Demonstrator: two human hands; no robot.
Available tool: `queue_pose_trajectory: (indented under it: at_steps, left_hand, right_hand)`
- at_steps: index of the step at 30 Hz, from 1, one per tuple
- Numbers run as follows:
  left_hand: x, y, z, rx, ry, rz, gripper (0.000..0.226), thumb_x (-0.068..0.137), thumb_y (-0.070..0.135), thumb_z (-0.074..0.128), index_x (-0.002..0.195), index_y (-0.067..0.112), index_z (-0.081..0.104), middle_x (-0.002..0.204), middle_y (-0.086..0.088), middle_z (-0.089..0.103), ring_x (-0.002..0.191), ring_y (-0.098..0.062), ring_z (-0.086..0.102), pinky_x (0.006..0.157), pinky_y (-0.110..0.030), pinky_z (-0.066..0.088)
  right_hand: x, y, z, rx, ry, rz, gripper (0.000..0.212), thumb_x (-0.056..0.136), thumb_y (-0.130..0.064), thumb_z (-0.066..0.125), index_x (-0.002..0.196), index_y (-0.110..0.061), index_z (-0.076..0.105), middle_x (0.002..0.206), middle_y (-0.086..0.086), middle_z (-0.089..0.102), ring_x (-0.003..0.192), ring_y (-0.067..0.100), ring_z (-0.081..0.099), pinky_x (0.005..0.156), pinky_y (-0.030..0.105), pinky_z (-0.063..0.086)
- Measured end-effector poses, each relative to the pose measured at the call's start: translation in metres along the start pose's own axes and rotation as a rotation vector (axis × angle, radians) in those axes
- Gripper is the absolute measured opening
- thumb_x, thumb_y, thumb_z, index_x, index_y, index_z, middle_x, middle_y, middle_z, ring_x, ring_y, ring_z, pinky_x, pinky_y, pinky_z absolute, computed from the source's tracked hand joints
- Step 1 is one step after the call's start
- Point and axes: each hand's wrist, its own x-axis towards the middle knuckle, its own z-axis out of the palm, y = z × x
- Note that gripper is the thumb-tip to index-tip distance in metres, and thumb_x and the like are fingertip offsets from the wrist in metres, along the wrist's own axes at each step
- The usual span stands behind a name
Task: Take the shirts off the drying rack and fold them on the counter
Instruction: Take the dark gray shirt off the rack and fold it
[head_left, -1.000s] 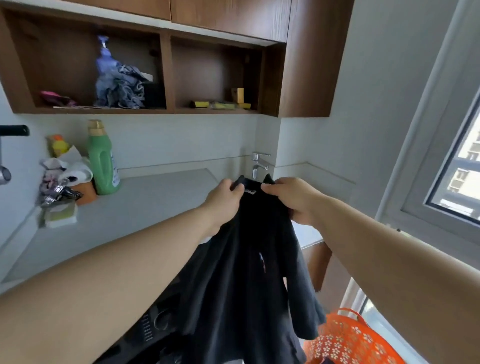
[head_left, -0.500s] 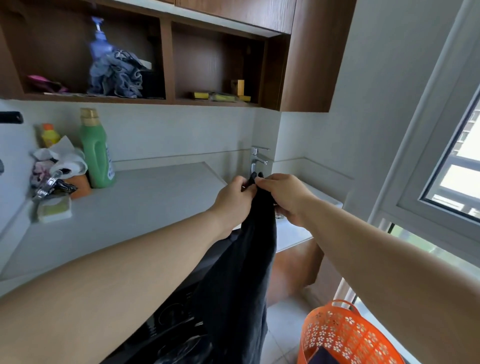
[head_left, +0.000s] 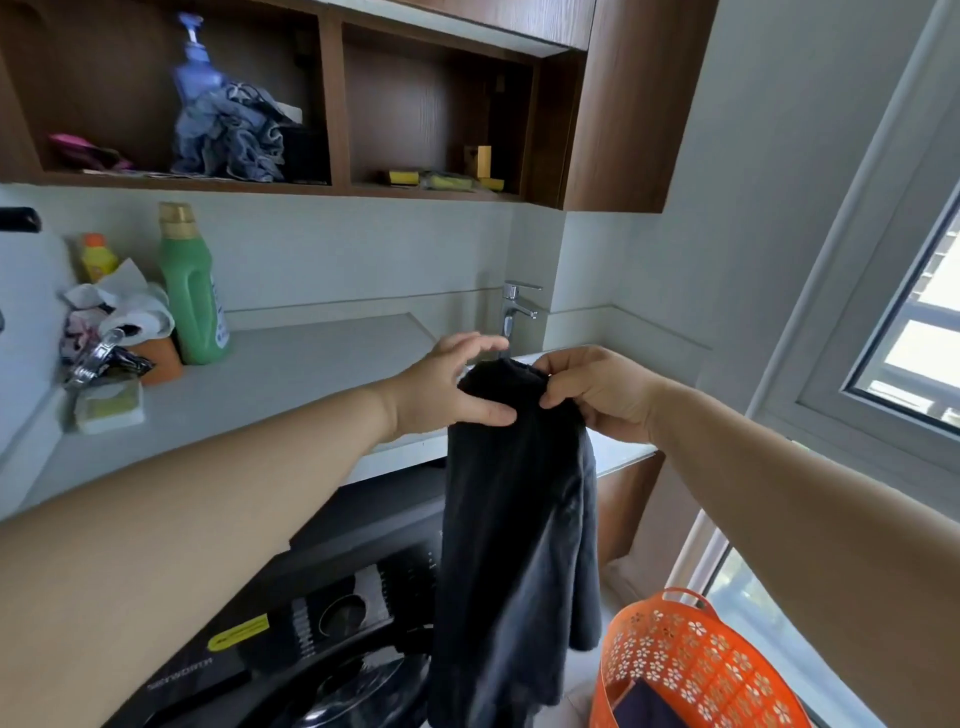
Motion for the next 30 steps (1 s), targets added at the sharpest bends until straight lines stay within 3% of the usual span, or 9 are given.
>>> queue_pose_trajectory:
  at_steps: [3, 7, 10, 12, 14, 20, 25, 28, 30]
  left_hand:
    - [0.003, 0.003, 0.003, -0.111, -0.172, -0.037, 0.031, 0.077, 0.018, 0.078, 0.102, 0.03, 0.064, 0.11, 0.009, 0.061, 0.103, -0.008, 0.059, 0.091, -0.02, 0.046]
    - [0.01, 0.001, 0.013, 0.052, -0.046, -0.004, 0.022, 0.08, 0.023, 0.075, 0.1, 0.025, 0.065, 0.094, 0.008, 0.068, 0.086, -0.007, 0.062, 0.076, -0.013, 0.047]
    - [0.013, 0.005, 0.023, 0.1, 0.056, 0.045, 0.025, 0.081, 0.028, 0.074, 0.1, 0.015, 0.065, 0.095, -0.002, 0.069, 0.088, -0.015, 0.062, 0.08, -0.024, 0.048]
    - [0.014, 0.011, 0.028, 0.088, 0.096, 0.057, 0.028, 0.08, 0.027, 0.075, 0.101, 0.01, 0.066, 0.098, -0.01, 0.071, 0.088, -0.019, 0.064, 0.086, -0.033, 0.05]
    - [0.014, 0.017, 0.029, 0.098, 0.11, 0.068, 0.03, 0.079, 0.027, 0.076, 0.101, 0.009, 0.067, 0.098, -0.011, 0.071, 0.089, -0.023, 0.066, 0.089, -0.035, 0.049]
    - [0.003, 0.019, 0.032, 0.212, 0.186, 0.02, 0.024, 0.078, 0.029, 0.076, 0.09, 0.011, 0.066, 0.091, -0.017, 0.069, 0.078, -0.025, 0.061, 0.079, -0.031, 0.048]
    - [-0.015, 0.02, 0.039, 0.138, 0.259, -0.038, 0.019, 0.081, 0.02, 0.075, 0.078, 0.031, 0.059, 0.075, 0.012, 0.063, 0.068, -0.001, 0.056, 0.07, -0.014, 0.043]
    - [-0.025, 0.02, 0.047, 0.143, 0.311, -0.105, 0.018, 0.081, 0.02, 0.074, 0.08, 0.031, 0.061, 0.073, 0.014, 0.061, 0.064, 0.002, 0.055, 0.064, -0.008, 0.04]
    - [-0.032, 0.019, 0.052, 0.161, 0.348, -0.145, 0.016, 0.081, 0.022, 0.075, 0.08, 0.031, 0.062, 0.073, 0.012, 0.061, 0.063, 0.002, 0.053, 0.062, -0.007, 0.04]
  right_hand:
    - [-0.008, -0.006, -0.007, 0.009, -0.061, -0.033, 0.022, 0.077, 0.013, 0.049, 0.079, -0.007, 0.061, 0.068, 0.009, 0.064, 0.061, 0.019, 0.063, 0.059, 0.023, 0.053]
    - [-0.015, 0.003, -0.021, -0.029, 0.087, -0.066, 0.026, 0.079, 0.011, 0.057, 0.085, -0.013, 0.064, 0.08, 0.01, 0.064, 0.076, 0.023, 0.06, 0.074, 0.029, 0.048]
    - [-0.017, 0.022, -0.029, -0.104, 0.159, -0.034, 0.04, 0.068, 0.007, 0.067, 0.101, -0.016, 0.061, 0.093, 0.012, 0.064, 0.088, 0.025, 0.06, 0.083, 0.03, 0.047]
    - [-0.016, 0.038, -0.027, -0.329, 0.155, 0.046, 0.059, 0.052, -0.008, 0.073, 0.108, -0.019, 0.059, 0.104, 0.01, 0.067, 0.099, 0.025, 0.063, 0.095, 0.035, 0.048]
    - [-0.013, 0.056, -0.026, -0.54, 0.156, 0.115, 0.061, 0.055, -0.012, 0.075, 0.114, -0.019, 0.062, 0.109, 0.007, 0.069, 0.105, 0.025, 0.063, 0.099, 0.041, 0.047]
    - [0.0, 0.076, -0.039, -0.712, 0.118, 0.16, 0.032, 0.075, -0.014, 0.073, 0.106, -0.014, 0.069, 0.105, 0.011, 0.07, 0.102, 0.027, 0.063, 0.096, 0.039, 0.049]
    - [0.006, 0.082, -0.049, -0.517, 0.134, 0.131, 0.033, 0.07, -0.024, 0.082, 0.081, -0.016, 0.052, 0.088, 0.009, 0.063, 0.077, 0.022, 0.059, 0.079, 0.037, 0.056]
    - [0.004, 0.082, -0.034, -0.703, 0.131, -0.023, 0.034, 0.071, -0.025, 0.08, 0.072, -0.014, 0.048, 0.072, 0.002, 0.055, 0.063, 0.017, 0.051, 0.059, 0.028, 0.043]
    - [0.004, 0.082, -0.023, -0.59, 0.139, -0.169, 0.027, 0.072, -0.019, 0.079, 0.071, -0.018, 0.052, 0.073, -0.002, 0.057, 0.07, 0.016, 0.053, 0.06, 0.027, 0.039]
